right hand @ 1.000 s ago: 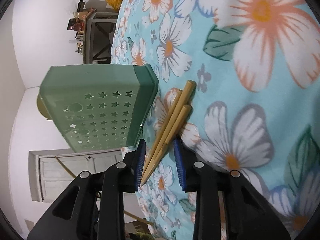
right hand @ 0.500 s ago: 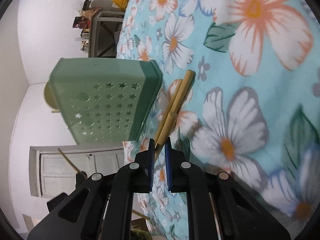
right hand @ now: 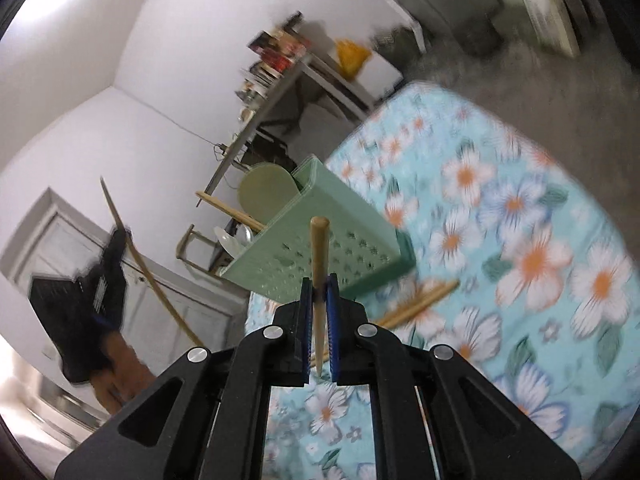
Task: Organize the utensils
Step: 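Lower both chopsticks into the green holder and open both tools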
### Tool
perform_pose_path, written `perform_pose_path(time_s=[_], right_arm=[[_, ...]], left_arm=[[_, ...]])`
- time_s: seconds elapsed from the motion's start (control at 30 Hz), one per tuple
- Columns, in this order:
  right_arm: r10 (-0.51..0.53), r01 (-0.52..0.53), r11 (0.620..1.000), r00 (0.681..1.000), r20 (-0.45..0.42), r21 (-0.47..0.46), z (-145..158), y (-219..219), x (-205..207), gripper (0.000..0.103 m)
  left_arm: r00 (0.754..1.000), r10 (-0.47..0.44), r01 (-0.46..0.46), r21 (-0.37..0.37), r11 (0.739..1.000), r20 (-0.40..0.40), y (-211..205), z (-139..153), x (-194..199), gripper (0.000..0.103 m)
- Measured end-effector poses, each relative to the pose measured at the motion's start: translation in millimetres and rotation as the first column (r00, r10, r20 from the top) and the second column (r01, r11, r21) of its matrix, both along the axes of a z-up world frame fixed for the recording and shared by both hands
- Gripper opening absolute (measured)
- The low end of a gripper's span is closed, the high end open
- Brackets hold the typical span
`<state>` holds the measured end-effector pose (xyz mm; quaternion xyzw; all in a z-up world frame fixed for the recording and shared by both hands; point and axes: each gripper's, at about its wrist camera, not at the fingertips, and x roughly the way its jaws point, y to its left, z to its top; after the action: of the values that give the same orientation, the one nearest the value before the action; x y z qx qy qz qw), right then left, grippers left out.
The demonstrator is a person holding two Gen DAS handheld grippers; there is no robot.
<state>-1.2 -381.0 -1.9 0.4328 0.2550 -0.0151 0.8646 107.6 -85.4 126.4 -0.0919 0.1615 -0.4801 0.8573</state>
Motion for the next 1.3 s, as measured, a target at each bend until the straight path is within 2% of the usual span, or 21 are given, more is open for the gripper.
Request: perform_pose_path(time_s=[0.07,0.17,0.3,0.4,0.57,0.77,0.83,0.9,0.97,1.1,1.2,1.23,1.3], right_arm=[[-0.005,0.005,0.999,1.000,0.011,-0.046,8.6,1.3,-4.0,0.007],[-0.004,0.005,0.998,1.000,0.015,-0.062,10.3,1.8,-8.6,0.007],[-0.005,0.006,0.998,1.000,0.019,-0.058,7.7,3.6,-10.6,0.007],[-0.012,0.013,0.998,1.000,0.022,-0.068,8.5,2.2,-12.0,0.007],[-0.020,0.021,0.998,1.000,0.020,-0.064,6.0,-2.0,-12.0,0.007],[-0.023,0.023,0.998,1.000,0.011,-0.059,4.2,-3.1,-12.8,0.007],[-0.024,0.024,0.998,1.000,0.008,-0.062,4.0,-3.1,-12.9,0.007],[-0.023,0.024,0.998,1.000,0.008,-0.064,4.5,-2.5,-12.4,0.007],[-0.022,0.023,0.998,1.000,0.010,-0.066,4.4,-2.7,-12.5,0.007],[-0.019,0.020,0.995,1.000,0.020,-0.102,12.5,2.0,-14.2,0.007],[-0.010,0.017,0.991,0.999,0.047,-0.130,25.0,4.5,-17.6,0.007],[-0.008,0.016,0.990,0.998,0.060,-0.143,31.1,4.9,-19.0,0.007],[0.000,0.016,0.984,0.996,0.088,-0.178,45.0,6.8,-21.1,0.007]], left_arm=[[0.999,0.021,-0.020,-0.026,0.999,0.037,-8.6,11.9,3.3,0.005],[0.996,0.056,-0.051,-0.083,0.995,0.065,-26.5,27.8,13.5,0.005],[0.986,0.118,-0.107,-0.099,0.989,0.116,-51.5,33.9,22.9,0.005],[0.974,0.167,-0.156,-0.080,0.984,0.151,-74.4,27.1,31.3,0.005],[0.966,0.212,-0.210,-0.030,0.977,0.147,-97.9,6.1,45.9,0.005],[0.975,0.208,-0.209,0.017,0.978,0.077,-102.8,-26.3,52.9,0.006],[0.978,0.200,-0.201,0.011,0.980,0.060,-94.9,-29.9,48.5,0.014],[0.978,0.199,-0.199,0.002,0.980,0.056,-86.0,-28.9,42.6,0.028],[0.977,0.201,-0.202,-0.002,0.979,0.063,-76.3,-26.8,35.1,0.033],[0.977,0.202,-0.203,0.007,0.979,0.071,-55.4,-22.8,19.5,0.049],[0.981,0.185,-0.187,0.034,0.982,0.064,-34.7,-21.3,5.2,0.062],[0.982,0.177,-0.180,0.043,0.983,0.061,-30.3,-21.7,2.6,0.063],[0.986,0.160,-0.164,0.088,0.982,0.054,-18.8,-25.8,-6.0,0.070]])
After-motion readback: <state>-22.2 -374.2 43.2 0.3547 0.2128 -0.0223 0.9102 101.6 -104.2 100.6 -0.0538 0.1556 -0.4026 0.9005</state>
